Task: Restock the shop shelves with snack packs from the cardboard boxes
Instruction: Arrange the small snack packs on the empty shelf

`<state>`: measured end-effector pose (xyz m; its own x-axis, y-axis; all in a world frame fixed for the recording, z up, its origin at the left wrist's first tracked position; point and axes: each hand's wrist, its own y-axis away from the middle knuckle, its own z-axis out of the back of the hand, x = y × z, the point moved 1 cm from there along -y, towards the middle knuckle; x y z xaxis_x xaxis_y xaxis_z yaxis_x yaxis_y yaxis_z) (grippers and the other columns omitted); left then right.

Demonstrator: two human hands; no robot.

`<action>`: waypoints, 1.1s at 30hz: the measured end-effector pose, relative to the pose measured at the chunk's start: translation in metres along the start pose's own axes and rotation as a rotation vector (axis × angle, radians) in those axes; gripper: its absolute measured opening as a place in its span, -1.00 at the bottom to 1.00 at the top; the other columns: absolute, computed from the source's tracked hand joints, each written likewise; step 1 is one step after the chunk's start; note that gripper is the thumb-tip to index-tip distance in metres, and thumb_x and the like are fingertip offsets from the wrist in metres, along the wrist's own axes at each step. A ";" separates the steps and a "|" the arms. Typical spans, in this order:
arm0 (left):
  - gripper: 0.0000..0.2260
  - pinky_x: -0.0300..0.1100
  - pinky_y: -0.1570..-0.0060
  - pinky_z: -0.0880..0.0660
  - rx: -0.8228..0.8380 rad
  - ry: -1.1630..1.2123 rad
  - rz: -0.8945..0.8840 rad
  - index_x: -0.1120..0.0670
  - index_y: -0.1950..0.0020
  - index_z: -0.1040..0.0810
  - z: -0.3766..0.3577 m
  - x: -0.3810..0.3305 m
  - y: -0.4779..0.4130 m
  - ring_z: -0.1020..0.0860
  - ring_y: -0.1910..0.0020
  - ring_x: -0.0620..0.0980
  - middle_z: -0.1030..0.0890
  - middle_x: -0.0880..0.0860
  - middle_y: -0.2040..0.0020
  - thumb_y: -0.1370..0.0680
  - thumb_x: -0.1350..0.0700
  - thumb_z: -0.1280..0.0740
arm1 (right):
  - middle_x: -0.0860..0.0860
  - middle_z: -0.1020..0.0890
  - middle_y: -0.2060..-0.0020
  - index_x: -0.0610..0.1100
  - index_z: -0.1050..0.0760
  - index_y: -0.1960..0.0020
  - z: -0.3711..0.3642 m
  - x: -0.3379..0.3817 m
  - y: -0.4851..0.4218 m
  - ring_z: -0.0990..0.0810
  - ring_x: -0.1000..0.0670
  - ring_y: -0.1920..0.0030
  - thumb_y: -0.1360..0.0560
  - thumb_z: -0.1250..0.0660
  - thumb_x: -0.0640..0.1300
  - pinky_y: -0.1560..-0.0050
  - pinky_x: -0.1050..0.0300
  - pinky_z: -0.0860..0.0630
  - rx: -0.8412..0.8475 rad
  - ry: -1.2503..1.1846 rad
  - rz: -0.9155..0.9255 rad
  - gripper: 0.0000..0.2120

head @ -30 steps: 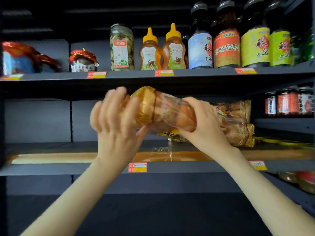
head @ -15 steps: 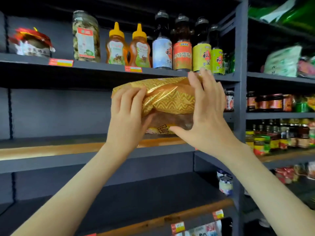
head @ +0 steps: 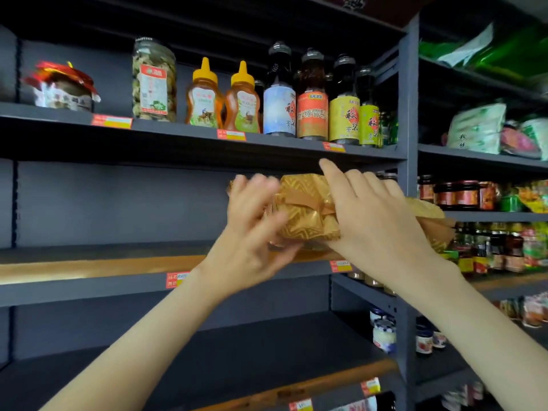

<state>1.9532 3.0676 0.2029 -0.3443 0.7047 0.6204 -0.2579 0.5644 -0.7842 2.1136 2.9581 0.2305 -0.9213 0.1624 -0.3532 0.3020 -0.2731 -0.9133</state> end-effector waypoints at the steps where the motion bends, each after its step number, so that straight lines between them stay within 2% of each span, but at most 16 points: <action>1: -0.16 0.25 -0.47 0.04 0.043 0.041 0.132 -0.07 -0.49 -0.03 0.002 0.008 0.007 0.00 -0.56 0.10 -0.02 0.06 -0.56 -0.41 0.00 -0.52 | -0.05 -0.54 0.09 -0.22 -0.37 -0.36 -0.003 -0.002 0.001 -0.52 -0.12 0.10 -0.18 -0.63 -0.03 0.04 0.02 -0.32 -0.047 -0.042 0.027 -0.15; 4: 0.05 0.18 -0.49 0.19 0.377 0.118 0.490 -0.05 -0.52 0.08 -0.003 0.032 0.024 0.16 -0.56 0.01 0.01 0.07 -0.57 -0.28 -0.24 -0.53 | -0.05 -0.52 0.08 -0.21 -0.44 -0.22 -0.012 -0.011 0.008 -0.44 -0.08 0.03 -0.25 -0.59 -0.10 -0.04 0.04 -0.23 -0.138 -0.181 0.139 -0.38; 6: 0.06 0.19 -0.50 0.16 0.470 0.163 0.561 -0.05 -0.53 0.02 -0.010 0.038 0.025 0.09 -0.56 -0.06 -0.12 -0.01 -0.54 -0.25 -0.25 -0.55 | -0.07 -0.52 0.00 -0.22 -0.42 -0.22 -0.017 -0.019 0.016 -0.41 -0.05 -0.07 -0.39 -0.46 0.00 -0.17 0.06 -0.22 -0.164 -0.312 0.186 -0.49; 8: -0.08 0.18 -0.48 -0.09 0.464 0.224 0.560 0.03 -0.47 -0.19 -0.014 0.036 0.018 -0.22 -0.47 -0.06 -0.35 -0.07 -0.39 -0.26 -0.19 -0.57 | -0.01 -0.44 -0.11 -0.18 -0.36 -0.25 -0.021 -0.029 0.023 -0.36 0.04 -0.18 -0.44 -0.29 0.13 -0.29 0.15 -0.16 -0.156 -0.477 0.157 -0.48; 10: -0.28 0.03 -0.24 -0.44 0.451 0.184 0.597 0.07 -0.35 -0.37 -0.017 0.033 0.008 -0.46 -0.22 -0.06 -0.49 -0.04 -0.21 -0.29 -0.08 -0.60 | 0.01 -0.36 -0.22 -0.13 -0.26 -0.34 -0.028 -0.041 0.025 -0.29 0.08 -0.31 -0.42 -0.26 0.12 -0.39 0.12 -0.09 -0.162 -0.526 0.110 -0.42; 12: -0.36 -0.16 -0.02 -0.47 0.442 0.012 0.582 0.09 -0.29 -0.43 -0.020 0.033 0.001 -0.52 -0.09 -0.01 -0.55 0.02 -0.15 -0.32 -0.07 -0.58 | -0.08 -0.26 -0.35 -0.08 -0.08 -0.45 -0.037 -0.052 0.024 -0.21 -0.07 -0.43 -0.43 -0.31 0.01 -0.46 -0.05 -0.03 -0.247 -0.355 0.084 -0.32; 15: -0.42 -0.12 0.16 -0.45 0.469 -0.269 0.456 0.16 -0.15 -0.50 -0.031 0.038 -0.008 -0.57 0.08 0.09 -0.58 0.11 0.01 -0.27 -0.06 -0.60 | -0.15 -0.13 -0.42 -0.02 0.13 -0.51 -0.038 -0.049 0.022 -0.08 -0.19 -0.48 -0.36 -0.45 -0.24 -0.44 -0.24 0.01 -0.351 -0.058 0.096 -0.04; 17: -0.49 -0.10 0.26 -0.47 0.488 -0.430 0.315 0.16 -0.02 -0.51 -0.042 0.040 -0.014 -0.56 0.22 0.11 -0.56 0.10 0.16 -0.20 0.01 -0.62 | -0.15 -0.13 -0.45 -0.05 0.19 -0.57 -0.038 -0.029 0.024 -0.09 -0.18 -0.48 -0.33 -0.42 -0.29 -0.43 -0.25 0.02 -0.302 0.139 0.221 0.04; 19: -0.59 -0.10 0.31 -0.43 0.500 -0.504 0.177 0.15 0.02 -0.53 -0.052 0.040 -0.018 -0.52 0.29 0.09 -0.52 0.07 0.22 -0.22 0.12 -0.59 | -0.14 -0.20 -0.49 -0.10 0.08 -0.58 -0.051 -0.013 0.025 -0.16 -0.17 -0.49 -0.34 -0.41 -0.26 -0.44 -0.23 0.05 -0.152 0.224 0.321 -0.03; 20: -0.62 -0.10 0.31 -0.42 0.515 -0.527 0.119 0.16 0.01 -0.55 -0.056 0.040 -0.019 -0.51 0.29 0.08 -0.51 0.07 0.23 -0.24 0.16 -0.56 | -0.15 -0.27 -0.47 -0.12 0.02 -0.58 -0.063 -0.013 0.022 -0.22 -0.18 -0.47 -0.33 -0.48 -0.22 -0.46 -0.22 0.05 -0.069 0.196 0.313 -0.02; 22: -0.62 -0.08 0.28 -0.43 0.565 -0.559 0.056 0.18 -0.02 -0.56 -0.062 0.045 -0.021 -0.51 0.27 0.09 -0.52 0.09 0.20 -0.26 0.17 -0.54 | -0.16 -0.39 -0.41 -0.11 -0.05 -0.56 -0.086 -0.019 0.011 -0.37 -0.21 -0.39 -0.27 -0.59 -0.16 -0.43 -0.22 -0.14 0.060 0.104 0.223 0.03; 24: -0.55 -0.07 0.24 -0.47 0.628 -0.575 0.065 0.19 -0.04 -0.55 -0.065 0.056 -0.021 -0.54 0.23 0.10 -0.55 0.11 0.17 -0.23 0.09 -0.57 | -0.18 -0.47 -0.33 -0.12 -0.16 -0.53 -0.107 -0.031 -0.002 -0.48 -0.21 -0.26 -0.31 -0.58 -0.15 -0.29 -0.15 -0.37 0.077 0.014 0.154 -0.08; 26: -0.44 -0.07 0.20 -0.50 0.685 -0.590 0.094 0.21 -0.09 -0.55 -0.070 0.067 -0.019 -0.57 0.19 0.10 -0.59 0.13 0.11 -0.20 -0.01 -0.60 | -0.20 -0.55 -0.19 -0.13 -0.29 -0.48 -0.123 -0.042 -0.015 -0.54 -0.21 -0.14 -0.33 -0.55 -0.11 -0.14 -0.11 -0.49 0.048 -0.043 0.150 -0.20; 28: -0.35 -0.06 0.16 -0.53 0.705 -0.574 0.084 0.24 -0.15 -0.55 -0.078 0.074 -0.016 -0.60 0.15 0.12 -0.61 0.15 0.07 -0.21 -0.08 -0.60 | -0.17 -0.59 -0.07 -0.13 -0.33 -0.46 -0.141 -0.053 -0.026 -0.55 -0.20 -0.07 -0.34 -0.52 -0.10 -0.06 -0.11 -0.50 0.053 -0.033 0.172 -0.26; 30: -0.30 -0.02 0.07 -0.54 0.728 -0.529 0.062 0.20 -0.24 -0.51 -0.086 0.077 -0.008 -0.61 0.06 0.12 -0.62 0.15 -0.03 -0.26 -0.16 -0.56 | -0.14 -0.59 -0.04 -0.10 -0.29 -0.48 -0.159 -0.064 -0.033 -0.53 -0.18 -0.06 -0.38 -0.49 -0.13 -0.04 -0.09 -0.46 0.113 0.012 0.158 -0.28; 33: -0.13 0.08 -0.18 -0.46 0.863 -0.590 0.088 0.07 -0.45 -0.31 -0.087 0.086 0.014 -0.53 -0.18 0.15 -0.52 0.14 -0.28 -0.29 -0.35 -0.44 | -0.12 -0.50 -0.24 -0.03 -0.04 -0.57 -0.190 -0.082 -0.027 -0.42 -0.16 -0.24 -0.53 -0.32 -0.14 -0.23 -0.03 -0.32 0.249 0.015 0.083 -0.29</action>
<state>1.9984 3.1734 0.2464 -0.7189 0.2762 0.6379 -0.6868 -0.1404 -0.7132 2.2273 3.1323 0.2451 -0.8917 0.1437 -0.4292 0.3048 -0.5104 -0.8041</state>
